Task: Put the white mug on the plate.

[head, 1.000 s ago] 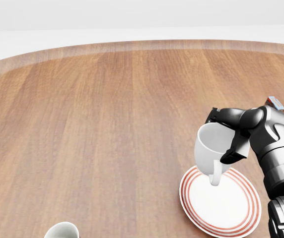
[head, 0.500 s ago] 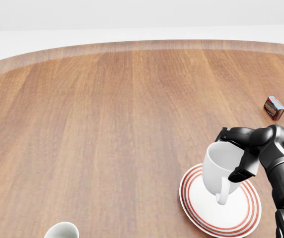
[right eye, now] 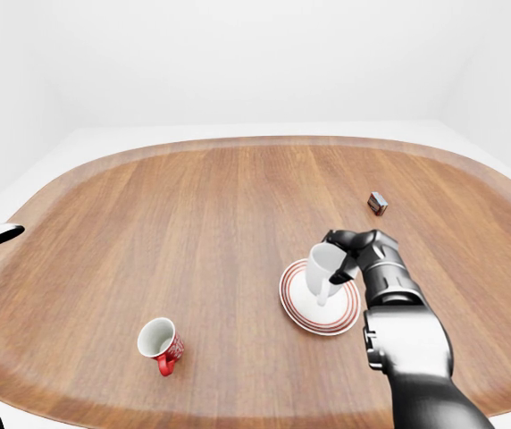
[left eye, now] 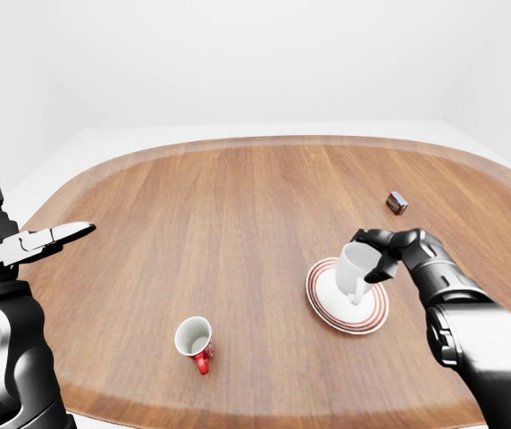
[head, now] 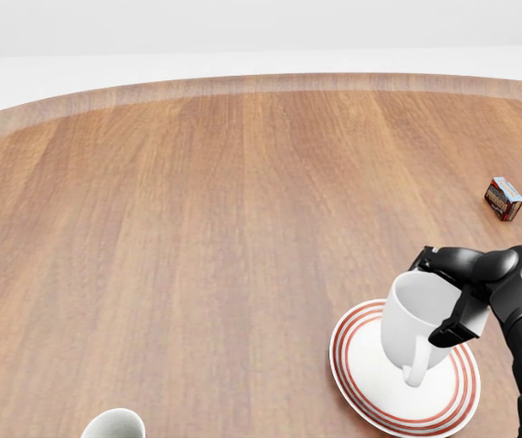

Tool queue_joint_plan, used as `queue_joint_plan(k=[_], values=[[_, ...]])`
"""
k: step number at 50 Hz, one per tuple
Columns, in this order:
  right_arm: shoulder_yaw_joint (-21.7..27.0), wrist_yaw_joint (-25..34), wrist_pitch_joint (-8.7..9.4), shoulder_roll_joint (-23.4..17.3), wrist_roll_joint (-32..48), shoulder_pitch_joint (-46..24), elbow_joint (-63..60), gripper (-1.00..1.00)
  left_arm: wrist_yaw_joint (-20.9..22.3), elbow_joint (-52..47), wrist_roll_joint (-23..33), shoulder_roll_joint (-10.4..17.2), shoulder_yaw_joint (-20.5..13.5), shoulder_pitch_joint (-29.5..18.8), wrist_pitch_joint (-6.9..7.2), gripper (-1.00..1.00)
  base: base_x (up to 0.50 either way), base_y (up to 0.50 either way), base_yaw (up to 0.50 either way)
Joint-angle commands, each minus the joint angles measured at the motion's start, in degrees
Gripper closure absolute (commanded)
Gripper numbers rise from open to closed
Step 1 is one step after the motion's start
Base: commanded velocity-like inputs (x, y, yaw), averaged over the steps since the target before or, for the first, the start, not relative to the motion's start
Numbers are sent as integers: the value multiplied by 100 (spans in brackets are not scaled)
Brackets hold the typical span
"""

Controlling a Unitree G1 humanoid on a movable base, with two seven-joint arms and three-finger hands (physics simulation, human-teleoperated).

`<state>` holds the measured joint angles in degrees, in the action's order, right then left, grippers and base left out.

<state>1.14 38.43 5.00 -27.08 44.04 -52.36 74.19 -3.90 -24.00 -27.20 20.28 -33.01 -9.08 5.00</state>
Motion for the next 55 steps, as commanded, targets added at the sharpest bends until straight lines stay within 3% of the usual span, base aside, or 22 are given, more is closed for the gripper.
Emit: queue_joint_plan(k=[1,36,55], values=[[87,-121,0,-66,-56,79,9,100,8,5,6,-7,-2,3,0,-100,0,0,0],[150,-678,0,148,-362,454,200,100,30,69,20,1,5,-1,0,-100,0,0,0],[144,-641,0,94,-390,452,174,100,23,29,28,-15,7,16,0,-100,0,0,0]])
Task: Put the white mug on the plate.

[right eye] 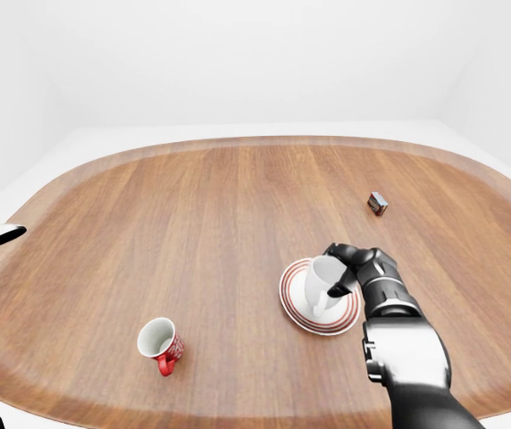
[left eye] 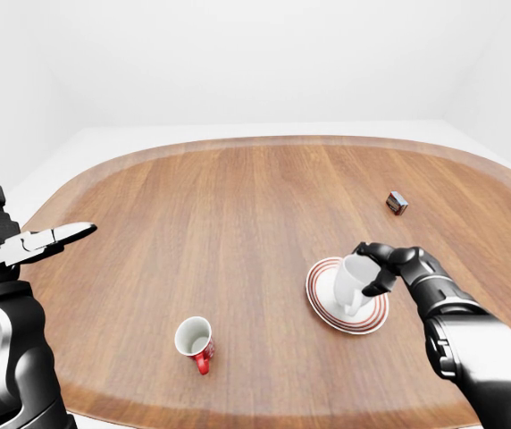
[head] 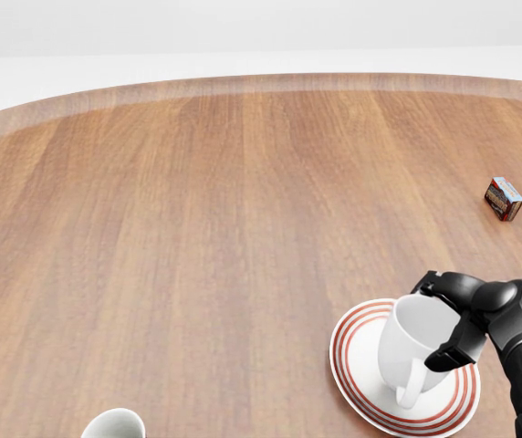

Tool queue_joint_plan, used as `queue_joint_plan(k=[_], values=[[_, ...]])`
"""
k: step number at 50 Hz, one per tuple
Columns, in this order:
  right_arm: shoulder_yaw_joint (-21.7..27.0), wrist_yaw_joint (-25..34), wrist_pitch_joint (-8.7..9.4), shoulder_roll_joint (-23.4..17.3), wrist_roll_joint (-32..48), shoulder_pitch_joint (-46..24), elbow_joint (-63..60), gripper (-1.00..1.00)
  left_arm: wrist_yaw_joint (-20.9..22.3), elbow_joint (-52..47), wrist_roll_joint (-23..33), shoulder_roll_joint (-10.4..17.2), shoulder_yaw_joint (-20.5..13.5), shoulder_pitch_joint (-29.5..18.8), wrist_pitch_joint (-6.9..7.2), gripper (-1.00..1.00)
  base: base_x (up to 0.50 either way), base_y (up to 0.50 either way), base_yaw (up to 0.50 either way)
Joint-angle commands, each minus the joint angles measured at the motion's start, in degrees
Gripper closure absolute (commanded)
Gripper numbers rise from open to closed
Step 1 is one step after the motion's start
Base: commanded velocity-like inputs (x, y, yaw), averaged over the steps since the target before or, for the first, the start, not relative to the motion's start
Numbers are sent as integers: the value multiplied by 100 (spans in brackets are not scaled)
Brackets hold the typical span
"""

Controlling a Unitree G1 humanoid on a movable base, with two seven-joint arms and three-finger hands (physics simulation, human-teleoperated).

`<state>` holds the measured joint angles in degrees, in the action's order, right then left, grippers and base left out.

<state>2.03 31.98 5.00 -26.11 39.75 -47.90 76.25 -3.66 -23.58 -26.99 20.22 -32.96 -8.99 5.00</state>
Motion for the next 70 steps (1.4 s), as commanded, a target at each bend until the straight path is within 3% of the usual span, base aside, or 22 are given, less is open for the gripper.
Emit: queue_joint_plan(k=[1,4,12,18,34,36,44,46,49,62,70], values=[[55,-21,0,6,36,22,-24,100,-1,-16,11,-11,4,8,0,-100,0,0,0],[53,-1,0,-7,36,2,-34,100,-8,-43,2,-9,-2,10,0,-100,0,0,0],[57,-34,0,-20,25,11,-26,75,-11,-79,-6,-7,-14,13,0,-100,0,0,0],[71,-93,0,4,7,41,-14,46,-29,-132,-26,3,-32,10,0,-100,0,0,0],[57,-92,0,-7,12,43,-20,34,-21,-106,-21,4,-35,-4,0,-100,0,0,0],[60,-109,0,0,10,58,-15,0,-17,-91,-12,-2,-24,-1,0,-100,0,0,0],[61,-115,0,-5,12,58,-11,-30,-15,-79,-12,-4,-19,3,0,-100,0,0,0],[58,-118,0,0,17,49,-10,-85,-16,-72,-11,-3,-18,2,0,-100,0,0,0],[62,-130,0,8,14,48,-8,-100,-3,-33,-4,-5,-16,-4,0,-100,0,0,0],[172,-230,0,28,-165,-15,-43,-100,17,39,7,-5,1,3,0,-100,0,0,0],[108,-225,0,-217,-89,-745,-647,-100,27,36,28,-17,10,12,0,-100,0,0,0]])
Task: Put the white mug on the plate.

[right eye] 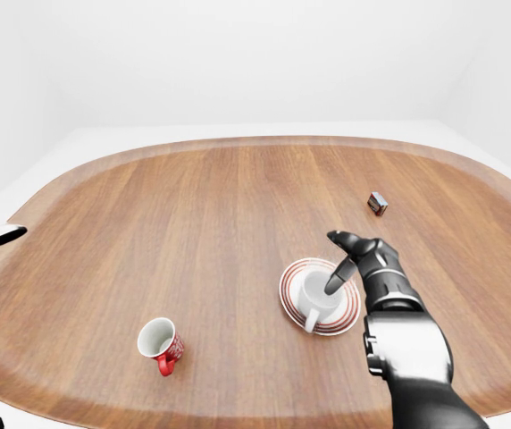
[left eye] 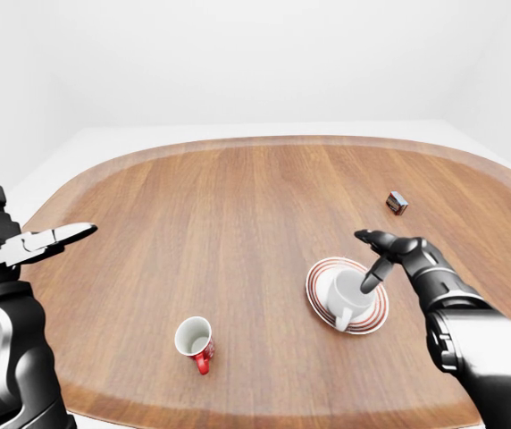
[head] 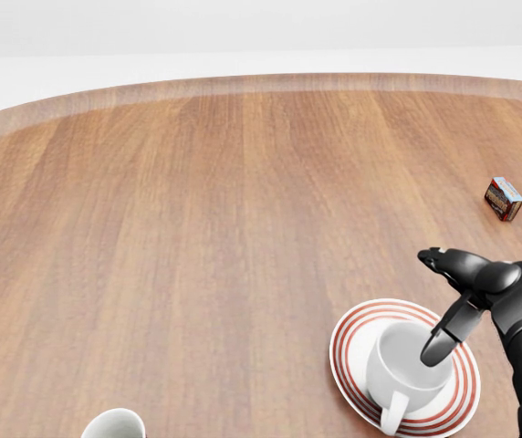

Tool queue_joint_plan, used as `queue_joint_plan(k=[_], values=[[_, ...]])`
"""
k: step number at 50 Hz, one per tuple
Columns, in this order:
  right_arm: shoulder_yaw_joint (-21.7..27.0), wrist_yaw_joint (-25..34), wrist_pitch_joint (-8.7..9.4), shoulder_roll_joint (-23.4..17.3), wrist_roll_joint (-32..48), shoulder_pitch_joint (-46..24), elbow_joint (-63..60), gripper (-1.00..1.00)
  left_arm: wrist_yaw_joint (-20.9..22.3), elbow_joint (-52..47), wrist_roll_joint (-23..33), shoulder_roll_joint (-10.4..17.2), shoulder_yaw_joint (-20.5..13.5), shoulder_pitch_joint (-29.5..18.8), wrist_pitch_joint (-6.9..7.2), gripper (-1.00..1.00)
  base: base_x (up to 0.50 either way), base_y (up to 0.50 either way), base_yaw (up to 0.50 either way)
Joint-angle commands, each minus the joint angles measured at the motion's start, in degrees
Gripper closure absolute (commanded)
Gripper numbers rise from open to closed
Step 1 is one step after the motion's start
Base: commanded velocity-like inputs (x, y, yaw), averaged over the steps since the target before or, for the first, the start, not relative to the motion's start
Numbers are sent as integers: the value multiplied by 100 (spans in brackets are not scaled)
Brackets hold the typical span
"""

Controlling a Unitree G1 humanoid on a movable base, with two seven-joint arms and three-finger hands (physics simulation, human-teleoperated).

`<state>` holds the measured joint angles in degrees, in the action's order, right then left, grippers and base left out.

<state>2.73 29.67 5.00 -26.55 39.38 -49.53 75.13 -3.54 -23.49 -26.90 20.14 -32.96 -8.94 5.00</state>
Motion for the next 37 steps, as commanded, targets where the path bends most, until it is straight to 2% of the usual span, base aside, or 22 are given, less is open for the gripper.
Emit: queue_joint_plan(k=[1,4,8,9,12,18,25,30,37], values=[[20,51,0,-203,-28,-629,-752,-100,16,24,30,-16,21,10,0,-100,0,0,0],[7,238,0,-229,69,-648,-1367,-100,22,27,46,-25,34,11,0,-100,0,0,0],[73,1033,0,-225,436,-395,-3575,-100,22,5,30,-19,19,11,0,-100,0,0,0],[117,1033,0,-200,510,-348,-3709,-100,21,3,30,-19,19,11,0,-100,0,0,0],[151,1033,0,-155,1015,-210,-5398,-100,15,-37,28,-24,19,19,0,-100,0,0,0],[311,1033,0,43,1630,-348,-6987,-100,10,-54,13,-23,2,17,0,-100,0,0,0],[405,1033,0,240,1878,-745,-7984,-100,8,-78,26,-34,16,27,0,-100,0,0,0],[513,1033,0,137,1731,-1131,-8079,-100,-5,-100,4,-23,-5,23,0,-100,0,0,0],[498,1033,0,-3,1492,-1215,-8093,-100,5,-73,11,-25,-4,13,0,-100,0,0,0]])
